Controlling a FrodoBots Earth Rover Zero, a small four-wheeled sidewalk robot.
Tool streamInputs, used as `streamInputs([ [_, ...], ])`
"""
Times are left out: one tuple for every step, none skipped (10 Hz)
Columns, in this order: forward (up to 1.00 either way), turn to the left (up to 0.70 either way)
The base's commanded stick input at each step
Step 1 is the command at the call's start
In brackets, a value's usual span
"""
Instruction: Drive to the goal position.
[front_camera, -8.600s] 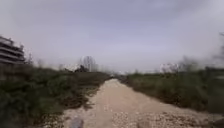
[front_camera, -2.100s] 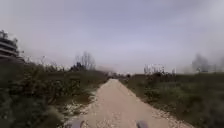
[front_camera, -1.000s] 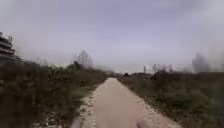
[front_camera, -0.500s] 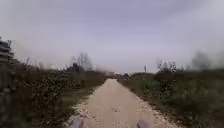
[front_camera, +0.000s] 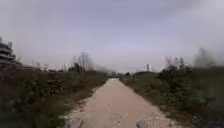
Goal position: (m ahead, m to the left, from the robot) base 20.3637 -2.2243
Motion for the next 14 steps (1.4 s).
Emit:
streamInputs([
  [0.70, -0.31],
  [0.70, -0.35],
  [0.70, -0.25],
  [0.70, -0.01],
  [0.70, 0.00],
  [0.70, 0.00],
  [0.70, 0.00],
  [0.70, 0.00],
  [0.70, 0.00],
  [0.70, 0.00],
  [0.70, 0.00],
  [0.70, 0.00],
  [0.70, 0.00],
  [0.70, 0.00],
])
